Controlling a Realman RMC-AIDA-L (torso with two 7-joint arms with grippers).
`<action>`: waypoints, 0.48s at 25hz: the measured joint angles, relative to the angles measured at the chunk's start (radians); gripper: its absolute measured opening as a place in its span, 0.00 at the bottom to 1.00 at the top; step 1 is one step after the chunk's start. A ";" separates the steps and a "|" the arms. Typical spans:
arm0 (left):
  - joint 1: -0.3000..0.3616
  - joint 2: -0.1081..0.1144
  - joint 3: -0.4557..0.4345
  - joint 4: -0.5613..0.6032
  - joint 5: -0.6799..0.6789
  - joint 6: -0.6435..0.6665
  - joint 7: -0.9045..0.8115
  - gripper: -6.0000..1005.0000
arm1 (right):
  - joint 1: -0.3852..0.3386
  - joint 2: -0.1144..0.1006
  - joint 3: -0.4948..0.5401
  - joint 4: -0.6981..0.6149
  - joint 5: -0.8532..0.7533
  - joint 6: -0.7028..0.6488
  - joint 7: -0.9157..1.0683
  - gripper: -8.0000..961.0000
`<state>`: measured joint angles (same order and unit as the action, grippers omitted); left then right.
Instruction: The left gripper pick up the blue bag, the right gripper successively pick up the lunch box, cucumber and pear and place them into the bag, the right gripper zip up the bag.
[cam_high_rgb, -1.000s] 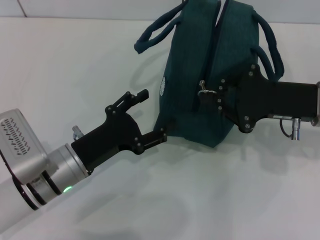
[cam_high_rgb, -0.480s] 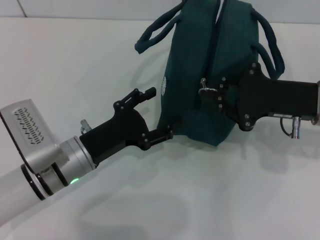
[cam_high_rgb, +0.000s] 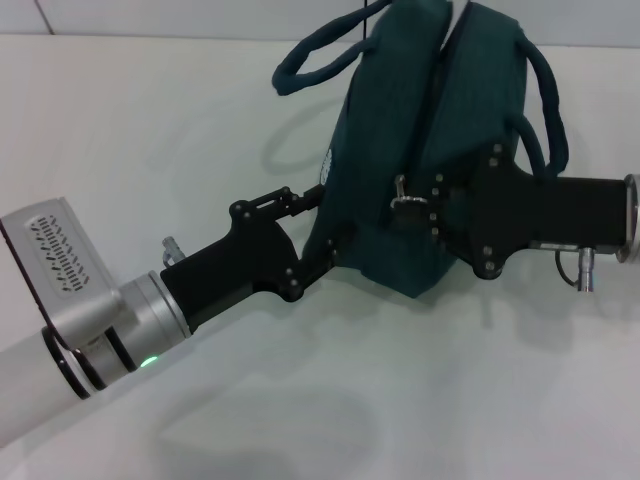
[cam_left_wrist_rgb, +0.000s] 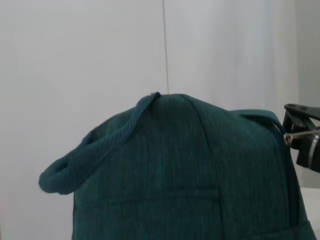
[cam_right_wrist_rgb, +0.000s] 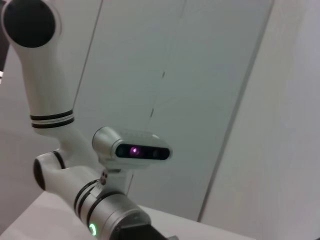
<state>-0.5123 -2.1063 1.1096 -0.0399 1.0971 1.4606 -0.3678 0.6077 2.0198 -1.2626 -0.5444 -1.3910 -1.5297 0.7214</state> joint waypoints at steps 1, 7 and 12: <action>0.001 0.000 0.000 0.005 0.005 0.005 0.005 0.55 | 0.000 -0.001 -0.004 0.000 0.000 0.000 0.003 0.03; 0.011 0.000 0.001 0.022 0.039 0.027 0.046 0.43 | -0.006 -0.010 -0.005 -0.003 -0.004 0.013 0.083 0.03; 0.011 0.000 0.002 0.023 0.051 0.037 0.089 0.28 | -0.005 -0.028 0.000 -0.015 -0.027 0.014 0.226 0.03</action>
<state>-0.5012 -2.1061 1.1113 -0.0167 1.1484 1.4979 -0.2793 0.6022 1.9915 -1.2623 -0.5593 -1.4177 -1.5160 0.9471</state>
